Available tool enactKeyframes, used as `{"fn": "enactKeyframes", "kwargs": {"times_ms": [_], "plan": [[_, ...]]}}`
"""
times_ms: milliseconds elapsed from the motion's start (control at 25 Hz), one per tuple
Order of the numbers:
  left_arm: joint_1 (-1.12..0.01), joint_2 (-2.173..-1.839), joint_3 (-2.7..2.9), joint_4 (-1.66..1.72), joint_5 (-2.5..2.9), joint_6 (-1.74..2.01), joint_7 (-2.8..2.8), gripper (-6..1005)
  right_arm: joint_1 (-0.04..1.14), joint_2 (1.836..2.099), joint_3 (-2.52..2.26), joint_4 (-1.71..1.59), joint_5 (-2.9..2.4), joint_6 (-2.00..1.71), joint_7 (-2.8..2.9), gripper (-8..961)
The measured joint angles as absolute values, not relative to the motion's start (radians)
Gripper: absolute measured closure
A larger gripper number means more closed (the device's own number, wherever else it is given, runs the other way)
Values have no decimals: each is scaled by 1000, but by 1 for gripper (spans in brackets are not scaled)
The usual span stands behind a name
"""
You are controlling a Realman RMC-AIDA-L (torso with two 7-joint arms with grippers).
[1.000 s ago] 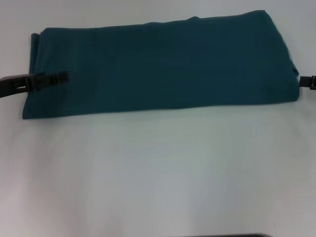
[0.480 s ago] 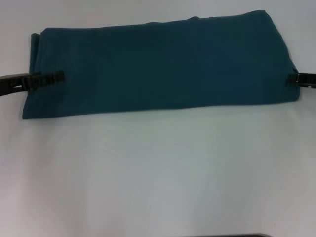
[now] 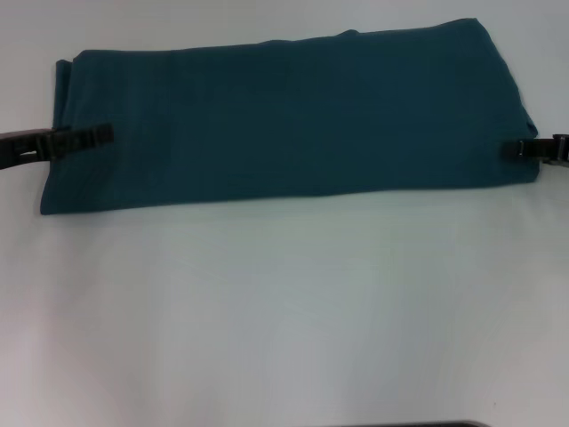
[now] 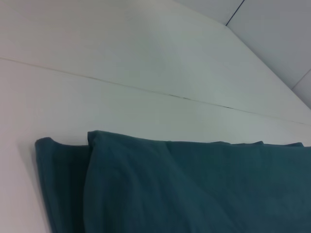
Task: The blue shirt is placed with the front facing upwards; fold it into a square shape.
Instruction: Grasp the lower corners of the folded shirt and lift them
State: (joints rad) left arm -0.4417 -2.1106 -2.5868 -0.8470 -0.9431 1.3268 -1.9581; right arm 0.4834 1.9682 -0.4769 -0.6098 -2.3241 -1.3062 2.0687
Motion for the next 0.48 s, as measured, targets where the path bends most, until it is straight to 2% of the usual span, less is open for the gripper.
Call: {"fn": "enactKeyframes", "kwargs": {"times_ms": [320, 480], "plan": [[-442, -2107, -2585, -847, -942, 1325, -1971, 140, 482, 1956, -475, -610, -2323, -1308, 2065, 596], [-438, -2101, -2586, -847, -934, 1318, -1989, 140, 486, 1954, -476, -610, -2324, -1305, 2064, 749]]}}
